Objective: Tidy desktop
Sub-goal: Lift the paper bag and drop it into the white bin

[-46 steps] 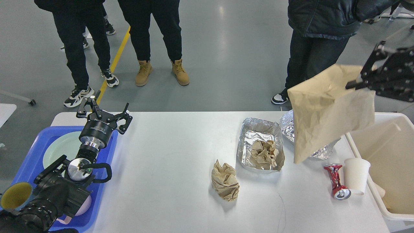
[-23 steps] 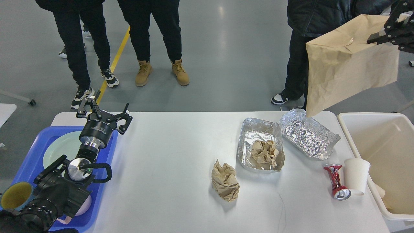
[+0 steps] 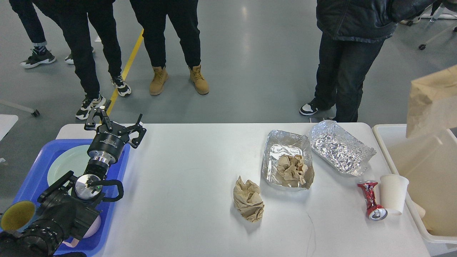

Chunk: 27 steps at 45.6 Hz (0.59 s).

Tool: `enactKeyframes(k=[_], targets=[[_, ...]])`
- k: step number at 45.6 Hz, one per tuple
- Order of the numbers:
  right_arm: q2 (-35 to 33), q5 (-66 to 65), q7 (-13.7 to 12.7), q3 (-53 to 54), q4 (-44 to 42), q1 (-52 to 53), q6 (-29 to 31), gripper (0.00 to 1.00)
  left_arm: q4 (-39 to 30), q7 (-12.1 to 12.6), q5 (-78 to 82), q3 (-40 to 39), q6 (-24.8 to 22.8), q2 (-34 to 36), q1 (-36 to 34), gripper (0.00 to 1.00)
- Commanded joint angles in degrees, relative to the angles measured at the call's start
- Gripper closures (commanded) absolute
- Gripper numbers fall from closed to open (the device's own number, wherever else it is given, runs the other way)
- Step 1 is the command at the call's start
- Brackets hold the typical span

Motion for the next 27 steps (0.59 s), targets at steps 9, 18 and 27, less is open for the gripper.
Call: enactKeyframes(k=[9,18,27], targets=[[1.83,-0.28,0.01,8.95,-11.75,-21.35,-8.39,1.0,0.0,0.01,0.0,0.02,0.0,0.0,-0.01,0.04],[2.71,-0.45,0.01,14.66,-18.17,-27.95,-9.1,0.0,0.0,0.01,0.0,0.02,0.0,0.0,-0.01,0.04],[3.32,-0.36,0.01,17.92,-18.17,-31.47,-8.66,0.0,0.0,0.01,0.0,0.02,0.0,0.0,-0.01,0.04]])
